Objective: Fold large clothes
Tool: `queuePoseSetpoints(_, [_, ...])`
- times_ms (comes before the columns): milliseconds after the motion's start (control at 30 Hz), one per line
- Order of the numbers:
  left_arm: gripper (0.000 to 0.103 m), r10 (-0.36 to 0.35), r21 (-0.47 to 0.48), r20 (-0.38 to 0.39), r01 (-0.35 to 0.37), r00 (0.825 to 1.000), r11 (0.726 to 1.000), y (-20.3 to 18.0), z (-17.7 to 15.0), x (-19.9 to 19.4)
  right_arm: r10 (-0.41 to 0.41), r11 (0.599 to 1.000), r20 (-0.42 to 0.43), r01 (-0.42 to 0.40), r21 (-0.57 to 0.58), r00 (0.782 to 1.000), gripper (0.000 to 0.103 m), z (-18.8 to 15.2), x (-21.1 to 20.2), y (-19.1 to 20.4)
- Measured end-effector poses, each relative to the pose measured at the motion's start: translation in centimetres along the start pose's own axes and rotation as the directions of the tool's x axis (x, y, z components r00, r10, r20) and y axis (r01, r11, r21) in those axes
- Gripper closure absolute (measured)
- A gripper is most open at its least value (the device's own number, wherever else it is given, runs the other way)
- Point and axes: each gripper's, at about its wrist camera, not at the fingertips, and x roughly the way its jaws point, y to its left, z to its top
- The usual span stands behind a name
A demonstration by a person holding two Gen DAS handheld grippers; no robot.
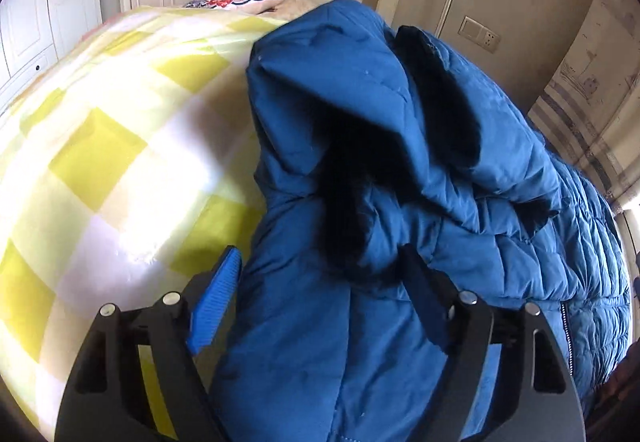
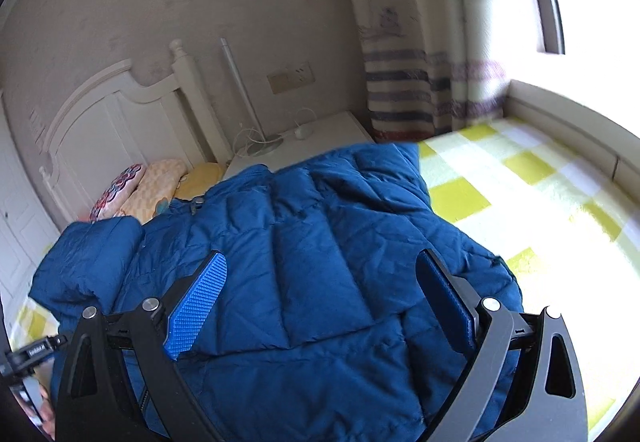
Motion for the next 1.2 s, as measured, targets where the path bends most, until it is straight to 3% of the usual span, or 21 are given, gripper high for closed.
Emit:
queuePoseSetpoints(100, [0.018,-0.012,-0.03,0.007,0.013,1.0,0.999,0.9,0.0,-0.1,0.035,0.983,0.055,-0.025,-0.184,0.998,0.011,-0.6,-1.1,3.8])
queuePoseSetpoints(167, [0.017,-0.011,-0.042,0.014,0.011,1.0,0.999,1.5,0.0,-0.1,0.082,0.942,0.079,-0.051,-0.332,0.993,0.011,-1.3,-1.8,7.1])
queuePoseSetpoints(233, [0.016,-0.005,-0.047,0.018,0.006,1.0,0.999,2.4,-0.5,-0.5,0.121,0.899,0.07,-0.079,-0.432,0.99,0.019,-1.8,-2.0,9.8])
queuePoseSetpoints(367, [0.012,0.0,-0.068,0.023,0.002,1.0,0.998,3.3,-1.2,-1.0,0.184,0.786,-0.027,-0.163,-0.597,0.983,0.024,-1.8,-1.0,16.7])
queuePoseSetpoints(500, [0.012,-0.007,-0.105,0.032,0.01,0.999,0.994,4.2,-1.4,-1.2,0.246,0.653,-0.139,-0.27,-0.707,0.959,0.025,-2.6,0.9,22.9])
queuePoseSetpoints(600, [0.012,-0.012,-0.128,0.038,0.016,0.999,0.992,4.8,-1.7,-1.3,0.221,0.566,-0.214,-0.303,-0.767,0.952,0.029,-3.9,3.3,26.2])
queuePoseSetpoints(667, [0.012,-0.022,-0.145,0.04,0.028,0.999,0.989,5.2,-1.8,-1.2,0.18,0.538,-0.239,-0.299,-0.788,0.954,0.03,-4.7,5.3,27.4])
queuePoseSetpoints(800, [0.012,-0.031,-0.155,0.032,0.036,0.999,0.987,5.6,-1.9,-0.9,0.161,0.588,-0.276,-0.317,-0.744,0.948,0.032,-4.3,8.3,28.0])
queuePoseSetpoints(867, [0.011,-0.031,-0.153,0.032,0.036,0.999,0.988,5.9,-1.9,-1.1,0.169,0.618,-0.306,-0.343,-0.707,0.937,0.051,-4.0,9.2,28.0])
queuePoseSetpoints(933, [0.011,-0.033,-0.154,0.033,0.037,0.999,0.987,5.8,-1.9,-1.1,0.225,0.689,-0.293,-0.365,-0.627,0.929,0.076,-2.5,8.3,27.0])
queuePoseSetpoints(1000, [0.011,-0.032,-0.153,0.032,0.037,0.999,0.987,5.8,-1.9,-1.0,0.338,0.772,-0.256,-0.422,-0.476,0.906,0.08,-0.1,6.7,24.5])
queuePoseSetpoints(1100, [0.011,-0.03,-0.15,0.031,0.034,0.999,0.988,5.6,-1.7,-1.0,0.474,0.86,-0.101,-0.484,-0.162,0.875,0.08,3.6,2.7,17.1])
queuePoseSetpoints(1167, [0.011,-0.027,-0.148,0.03,0.031,0.999,0.989,5.5,-1.8,-0.9,0.466,0.885,-0.041,-0.465,0.019,0.884,0.08,4.7,1.9,11.9])
queuePoseSetpoints(1200, [0.01,-0.025,-0.143,0.027,0.028,0.999,0.989,5.4,-1.8,-0.9,0.435,0.895,-0.05,-0.426,0.13,0.899,0.08,4.8,2.6,8.7])
